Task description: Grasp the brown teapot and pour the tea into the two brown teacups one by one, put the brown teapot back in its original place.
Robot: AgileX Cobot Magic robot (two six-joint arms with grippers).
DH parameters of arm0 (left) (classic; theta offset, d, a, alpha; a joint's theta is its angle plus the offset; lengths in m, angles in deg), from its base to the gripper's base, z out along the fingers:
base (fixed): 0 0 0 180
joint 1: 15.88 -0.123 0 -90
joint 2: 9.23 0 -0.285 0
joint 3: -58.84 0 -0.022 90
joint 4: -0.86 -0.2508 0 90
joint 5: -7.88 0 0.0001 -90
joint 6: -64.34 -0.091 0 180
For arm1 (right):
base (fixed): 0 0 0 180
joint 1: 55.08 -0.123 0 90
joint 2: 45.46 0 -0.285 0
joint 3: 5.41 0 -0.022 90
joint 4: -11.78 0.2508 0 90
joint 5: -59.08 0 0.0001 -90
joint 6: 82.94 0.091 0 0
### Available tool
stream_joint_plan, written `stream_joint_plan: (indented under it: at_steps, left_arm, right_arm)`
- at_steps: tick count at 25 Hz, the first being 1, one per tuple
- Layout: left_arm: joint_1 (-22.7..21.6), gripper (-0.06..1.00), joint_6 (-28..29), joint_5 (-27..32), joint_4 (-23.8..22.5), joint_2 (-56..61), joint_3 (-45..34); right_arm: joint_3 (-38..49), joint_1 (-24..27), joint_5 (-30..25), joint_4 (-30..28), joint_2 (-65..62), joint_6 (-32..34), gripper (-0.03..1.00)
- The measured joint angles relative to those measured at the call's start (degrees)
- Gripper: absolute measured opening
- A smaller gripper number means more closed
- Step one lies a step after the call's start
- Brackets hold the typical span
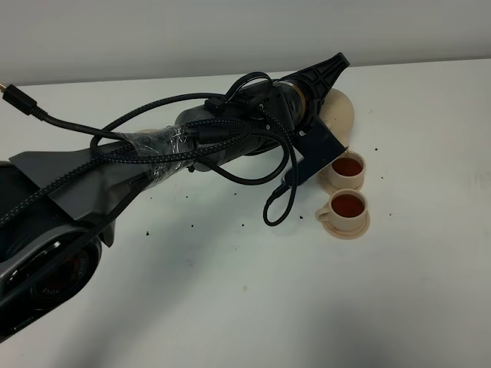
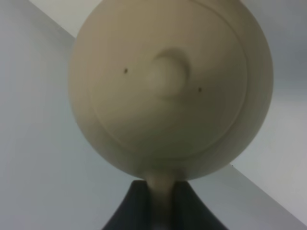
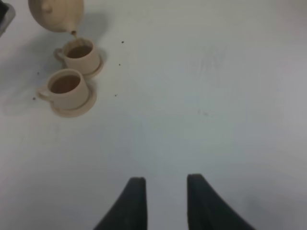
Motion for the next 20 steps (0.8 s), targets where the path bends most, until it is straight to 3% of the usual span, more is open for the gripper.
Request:
stream_joint_plan:
  at_steps: [9, 20]
  left_arm:
    - [0.0, 0.16, 0.4, 0.35, 0.0, 0.0, 0.0]
    - [0.0, 0.16, 6.94, 2.62, 0.34, 0.0, 0.0]
  right_arm:
    - [0.0, 0.0, 0.0, 0.0, 0.0, 0.0, 0.24]
    - [0.0, 0.0, 0.0, 0.0, 0.0, 0.0, 0.24]
